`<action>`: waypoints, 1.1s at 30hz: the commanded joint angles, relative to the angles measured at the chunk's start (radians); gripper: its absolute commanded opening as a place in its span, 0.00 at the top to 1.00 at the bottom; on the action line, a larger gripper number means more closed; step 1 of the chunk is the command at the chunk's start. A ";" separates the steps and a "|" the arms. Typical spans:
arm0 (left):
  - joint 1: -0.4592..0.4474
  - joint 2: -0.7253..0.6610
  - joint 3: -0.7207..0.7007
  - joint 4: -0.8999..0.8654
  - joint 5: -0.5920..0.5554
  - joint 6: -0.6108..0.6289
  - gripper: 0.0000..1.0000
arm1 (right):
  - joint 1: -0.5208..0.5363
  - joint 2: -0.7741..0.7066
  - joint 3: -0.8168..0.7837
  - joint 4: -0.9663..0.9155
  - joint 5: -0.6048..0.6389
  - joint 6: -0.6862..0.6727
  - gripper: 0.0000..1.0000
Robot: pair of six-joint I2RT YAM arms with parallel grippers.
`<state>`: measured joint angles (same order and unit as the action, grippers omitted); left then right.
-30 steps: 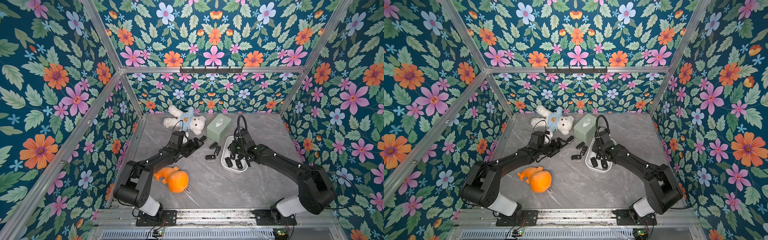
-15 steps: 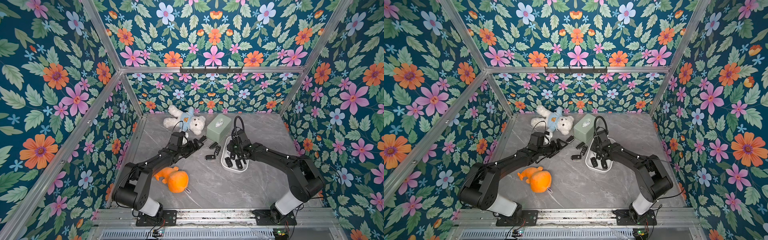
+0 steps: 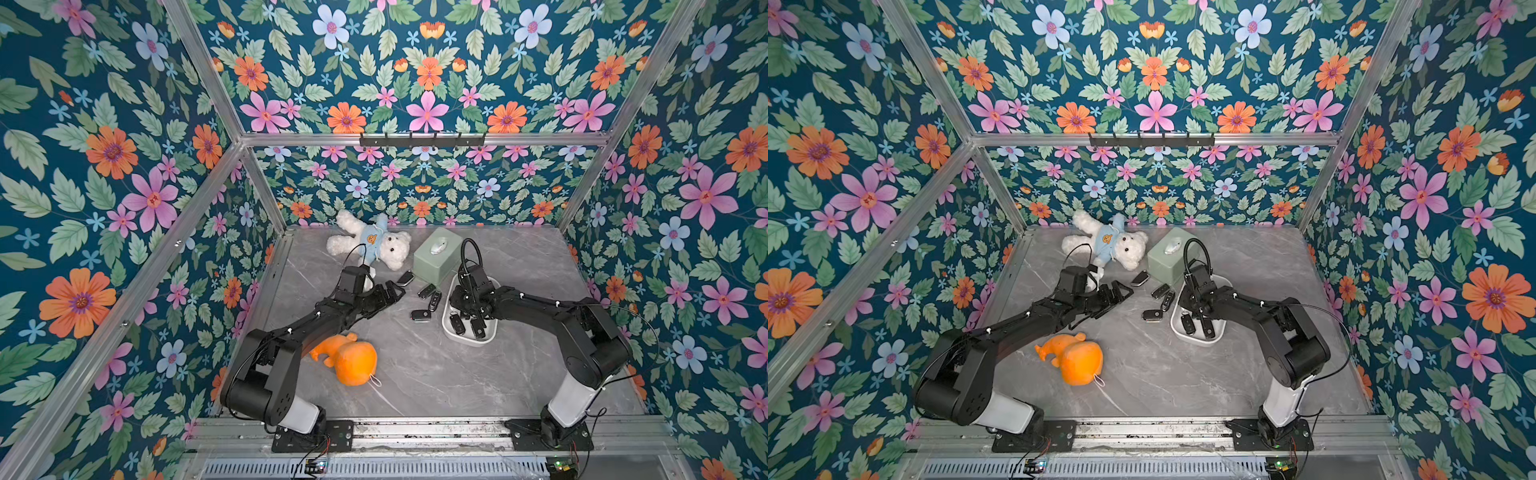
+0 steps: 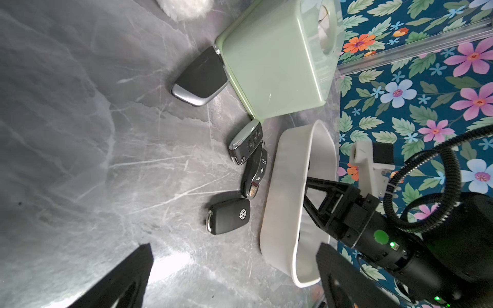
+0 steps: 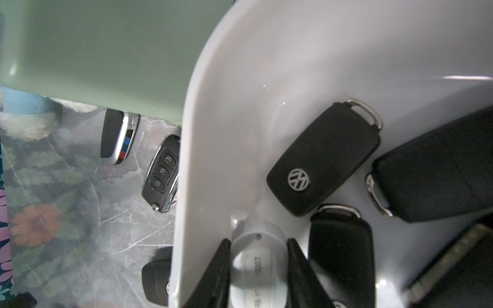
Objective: Place the car key into the storage box
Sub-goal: Place the car key in the storage box.
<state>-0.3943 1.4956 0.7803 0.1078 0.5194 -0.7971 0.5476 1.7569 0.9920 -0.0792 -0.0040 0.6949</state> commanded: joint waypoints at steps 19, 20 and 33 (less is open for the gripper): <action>0.001 -0.053 0.075 -0.144 -0.178 0.132 0.01 | 0.000 -0.009 0.037 -0.058 0.014 0.008 0.50; 0.001 -0.058 0.082 -0.156 -0.203 0.149 0.01 | 0.001 -0.020 0.038 -0.059 0.016 0.005 0.50; 0.001 -0.014 0.221 -0.145 -0.365 0.435 0.01 | 0.001 -0.318 -0.068 0.041 0.070 -0.035 0.27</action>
<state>-0.3935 1.4509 0.9501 -0.0257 0.1974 -0.4603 0.5476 1.4956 0.9615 -0.1024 0.0402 0.6811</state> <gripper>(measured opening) 0.995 0.709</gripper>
